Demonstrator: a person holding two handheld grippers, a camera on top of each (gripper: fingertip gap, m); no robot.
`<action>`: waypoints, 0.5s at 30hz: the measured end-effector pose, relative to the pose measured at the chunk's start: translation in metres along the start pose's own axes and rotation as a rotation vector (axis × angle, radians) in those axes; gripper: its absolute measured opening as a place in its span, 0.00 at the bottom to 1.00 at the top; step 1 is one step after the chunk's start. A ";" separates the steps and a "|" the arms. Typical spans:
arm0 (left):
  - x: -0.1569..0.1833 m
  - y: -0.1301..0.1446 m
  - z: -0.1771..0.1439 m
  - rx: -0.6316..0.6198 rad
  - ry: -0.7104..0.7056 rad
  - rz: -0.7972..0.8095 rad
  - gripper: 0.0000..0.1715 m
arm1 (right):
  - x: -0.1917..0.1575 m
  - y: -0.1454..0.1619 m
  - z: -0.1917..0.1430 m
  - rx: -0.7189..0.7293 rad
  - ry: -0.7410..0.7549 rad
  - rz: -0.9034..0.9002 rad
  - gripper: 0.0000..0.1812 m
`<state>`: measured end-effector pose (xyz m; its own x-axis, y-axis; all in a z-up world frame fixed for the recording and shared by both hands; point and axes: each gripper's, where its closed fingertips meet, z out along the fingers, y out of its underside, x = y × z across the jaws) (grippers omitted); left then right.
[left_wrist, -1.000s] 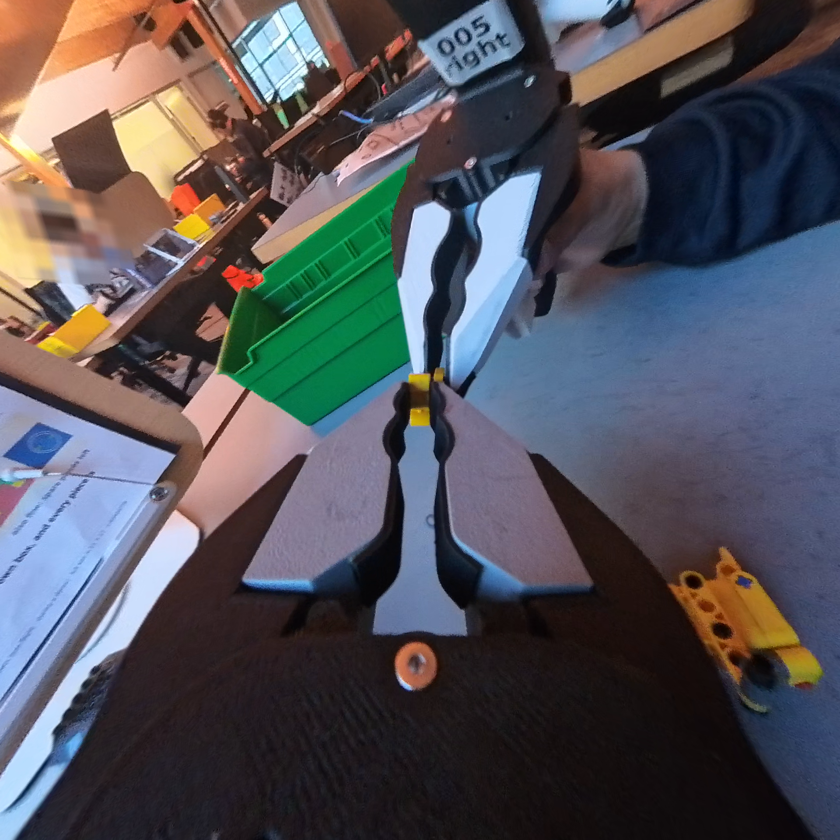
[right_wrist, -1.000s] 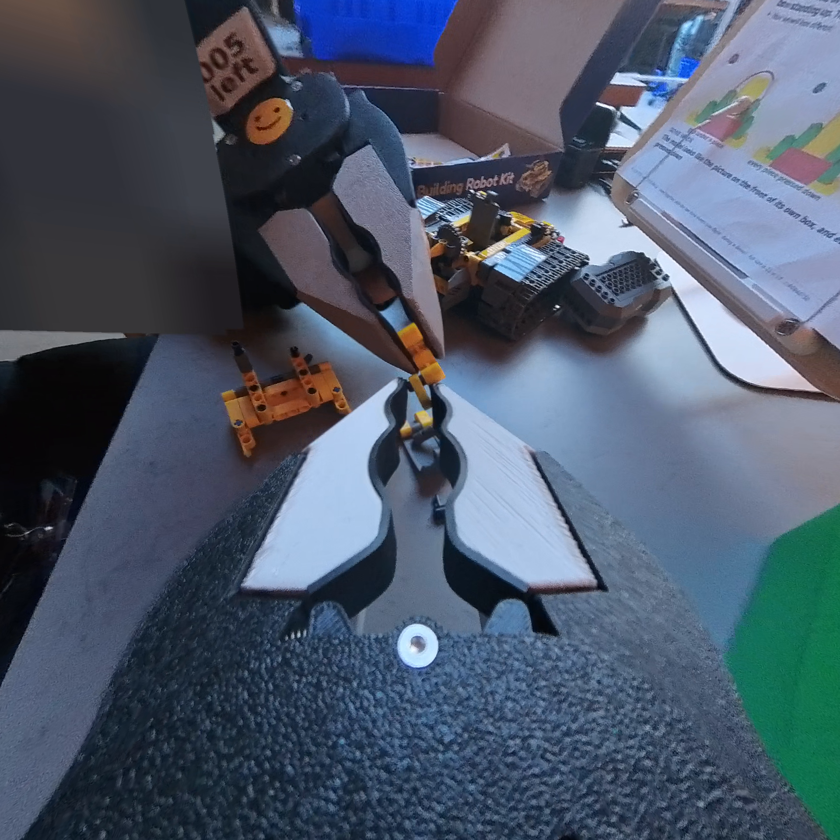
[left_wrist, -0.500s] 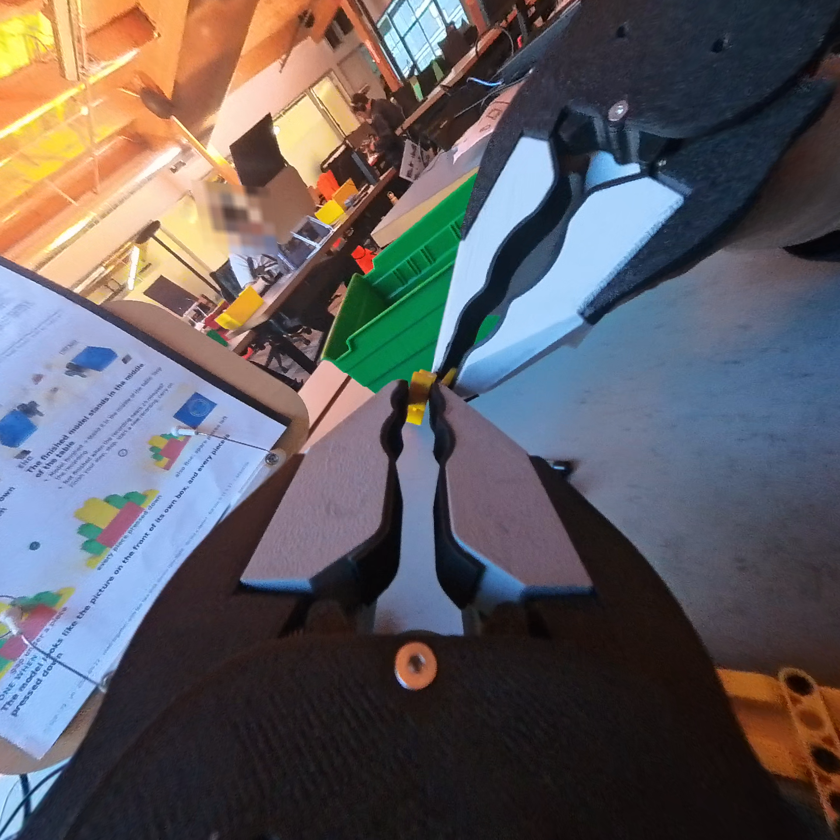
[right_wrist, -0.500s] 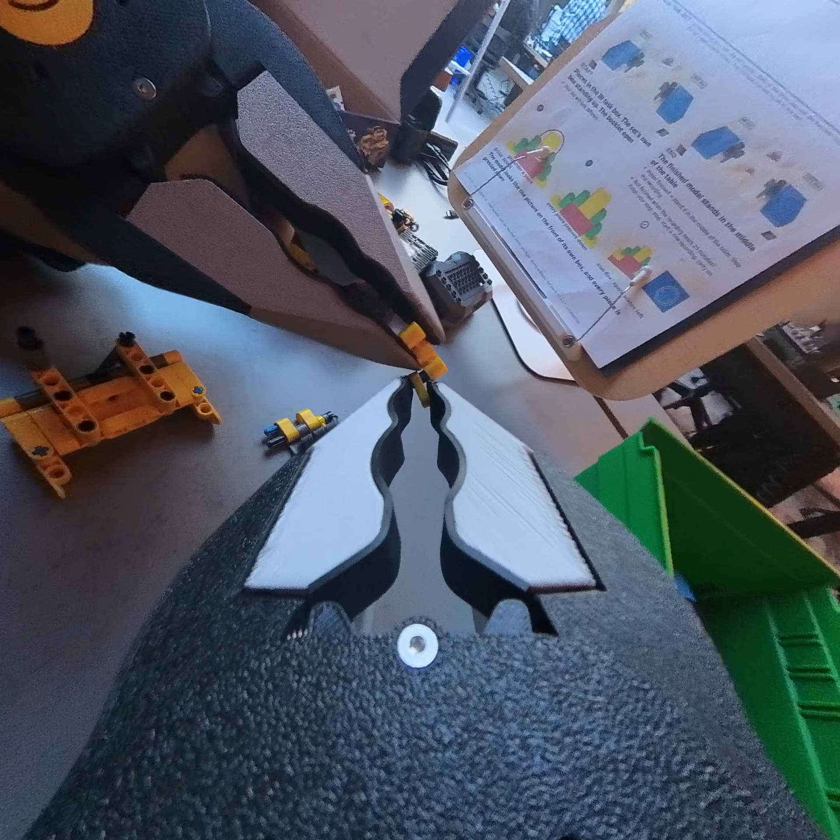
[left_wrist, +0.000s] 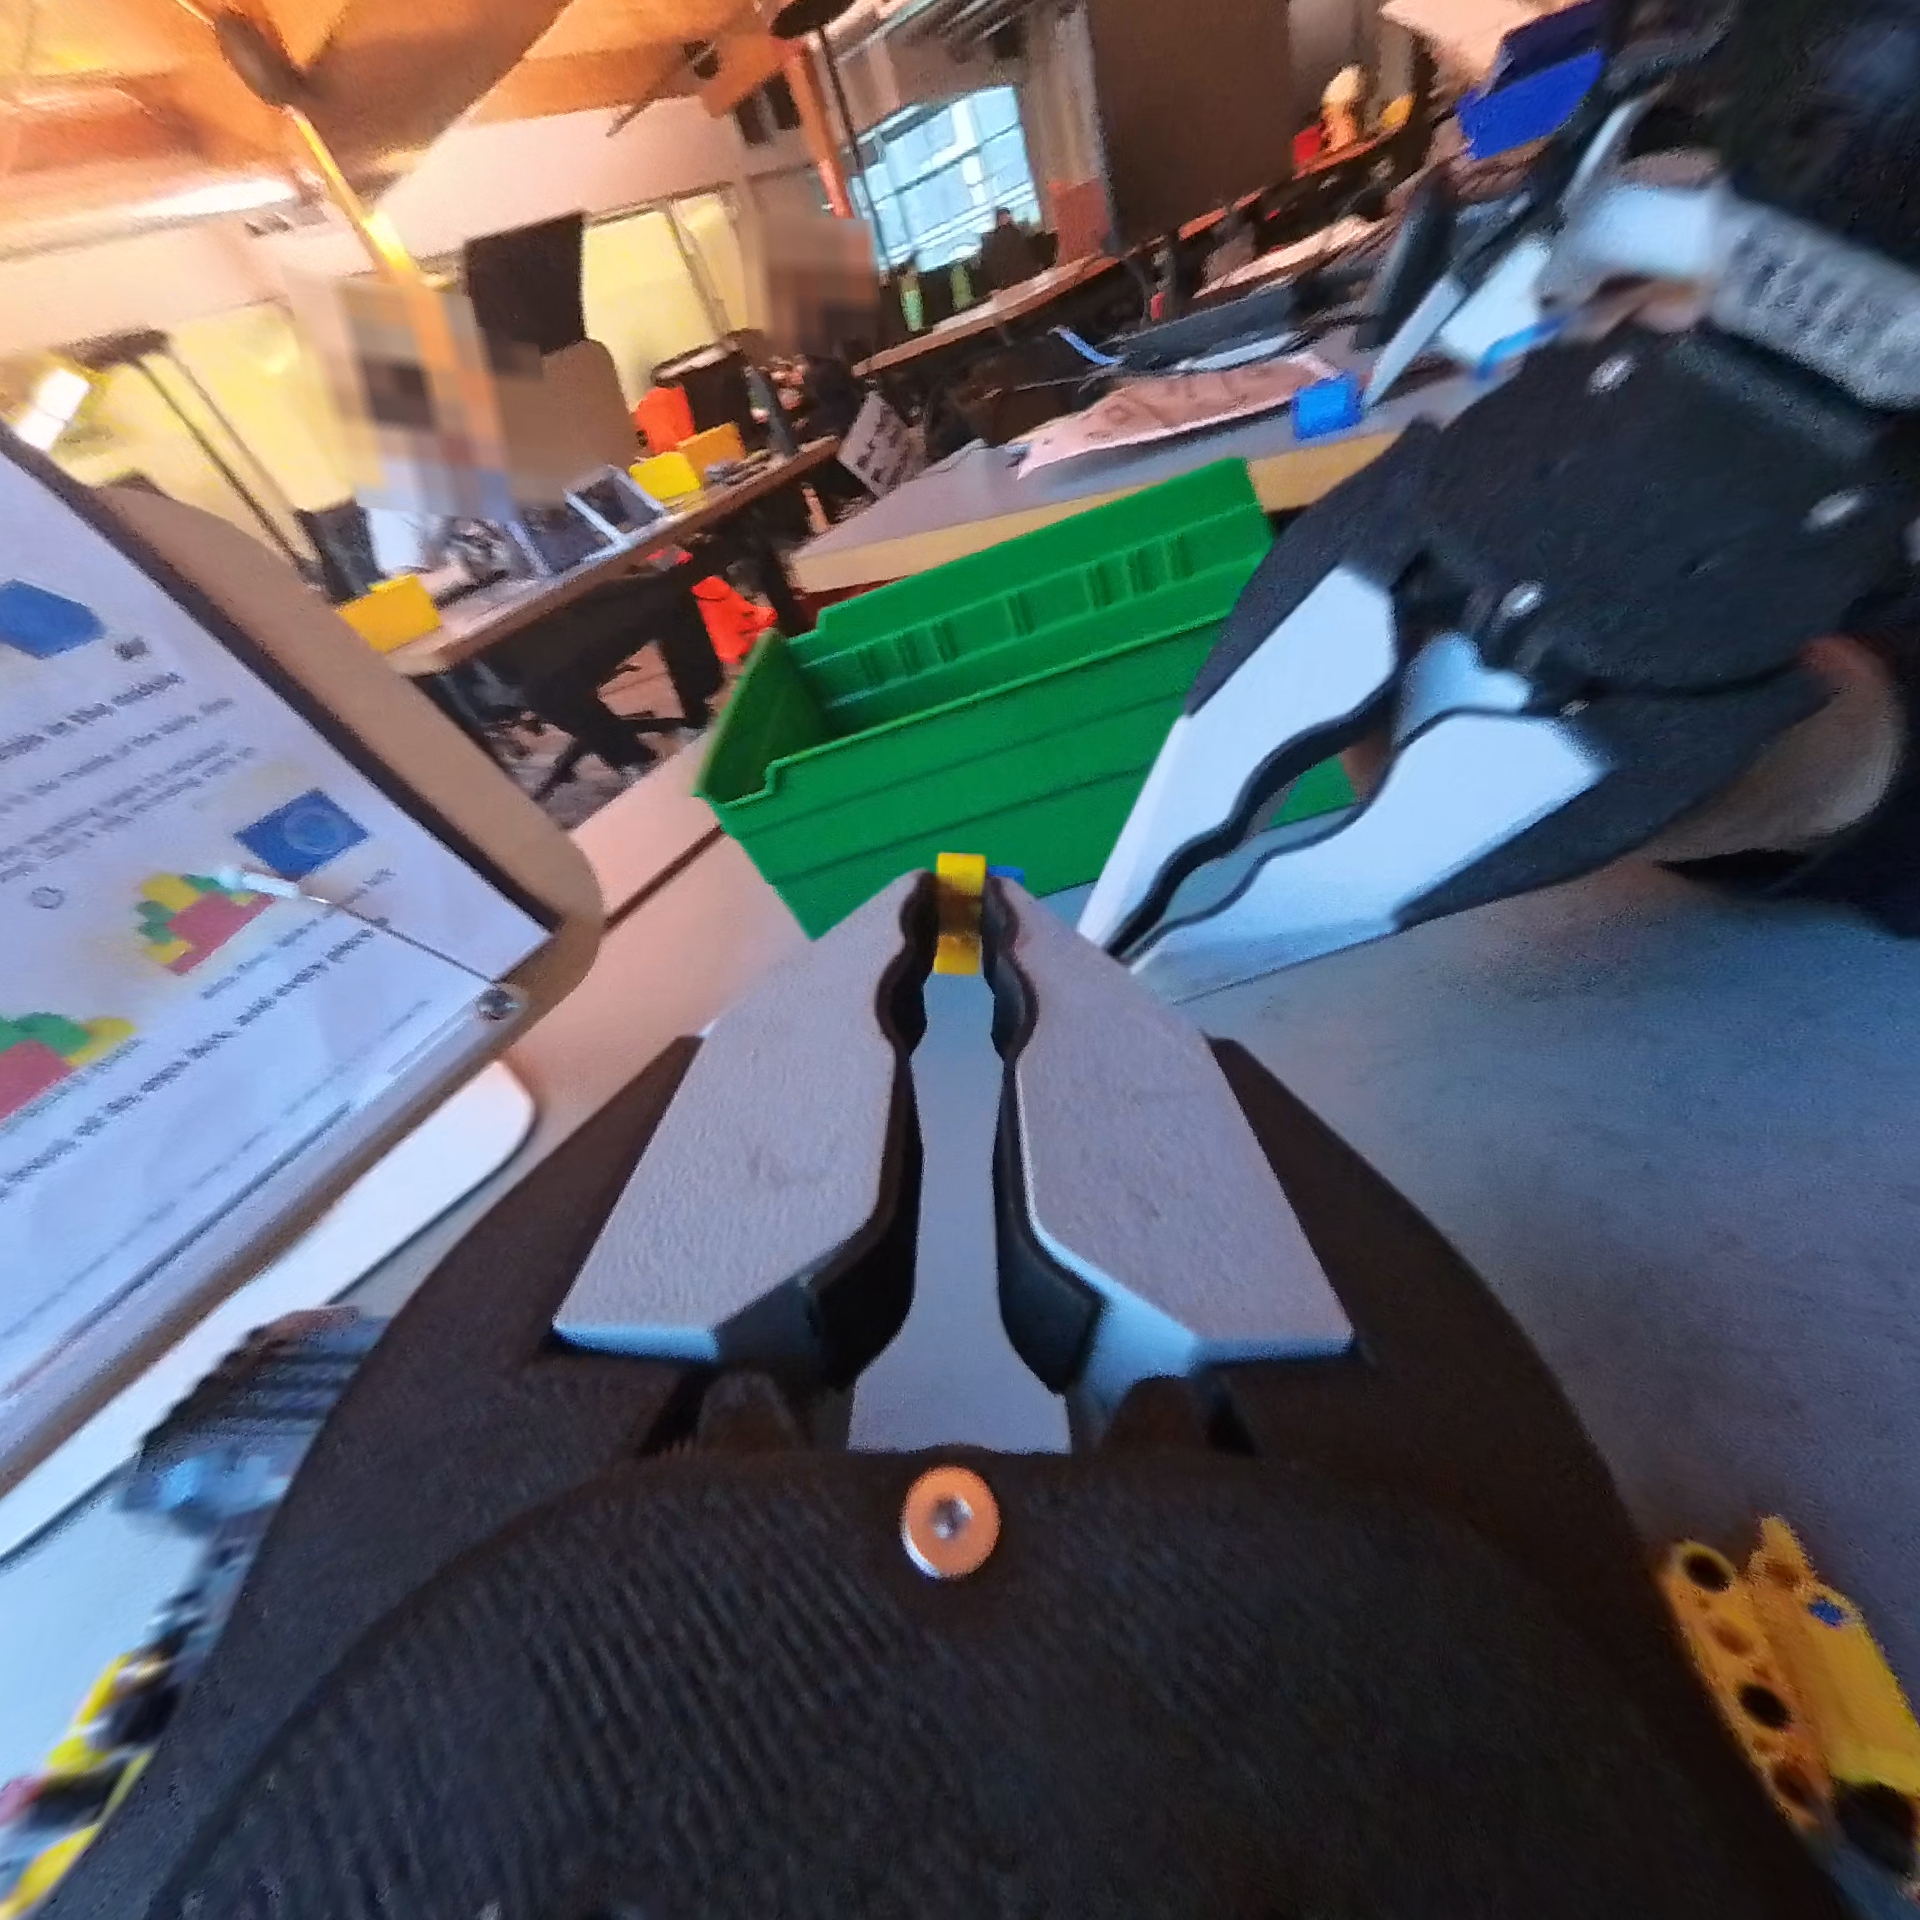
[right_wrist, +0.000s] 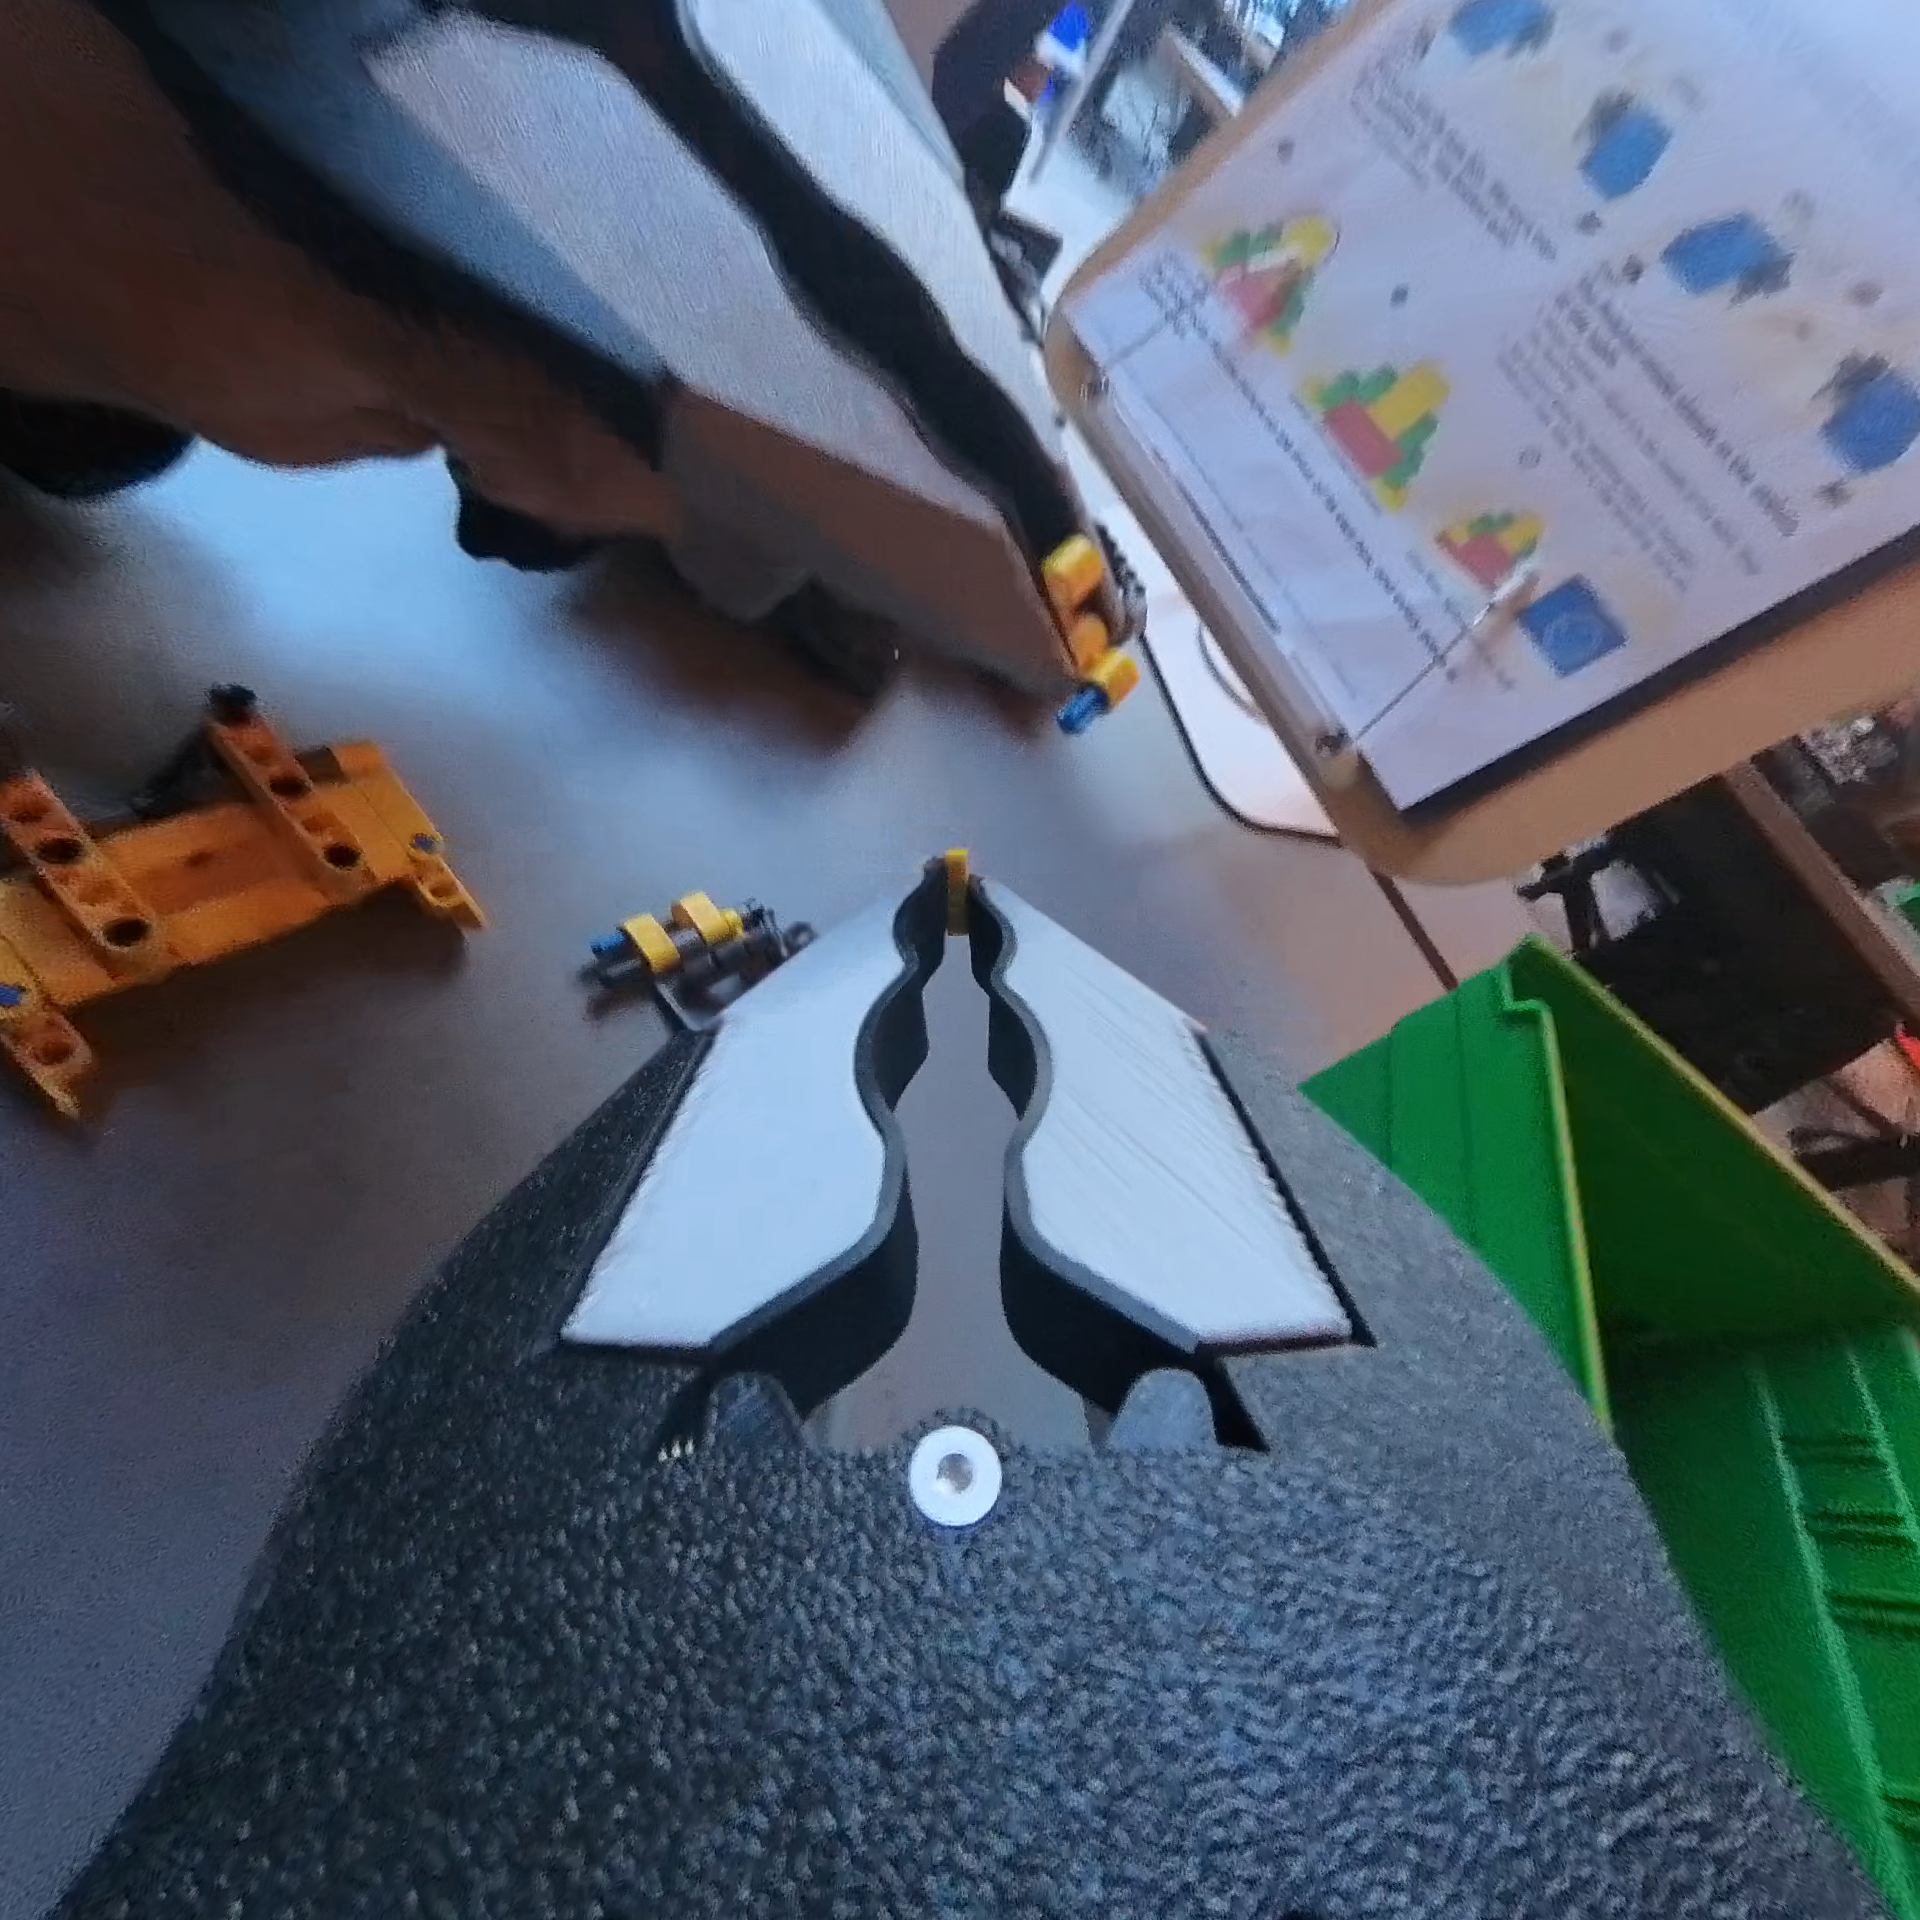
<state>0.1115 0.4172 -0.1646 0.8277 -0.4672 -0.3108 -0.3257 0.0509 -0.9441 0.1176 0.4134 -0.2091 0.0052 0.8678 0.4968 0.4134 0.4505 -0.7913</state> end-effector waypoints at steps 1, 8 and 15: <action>-0.001 0.002 0.001 -0.004 0.009 -0.042 0.03 | 0.000 0.007 0.003 -0.026 -0.017 0.015 0.00; -0.006 0.031 0.005 -0.107 0.019 -0.082 0.04 | 0.010 0.048 0.011 -0.177 -0.060 0.105 0.00; 0.007 0.048 0.013 -0.195 0.057 -0.049 0.04 | -0.011 0.089 0.019 -0.363 -0.205 0.195 0.01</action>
<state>0.1076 0.4278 -0.2136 0.8193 -0.5146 -0.2530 -0.3724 -0.1421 -0.9171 0.1373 0.4479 -0.2920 -0.0501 0.9692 0.2413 0.7147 0.2035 -0.6692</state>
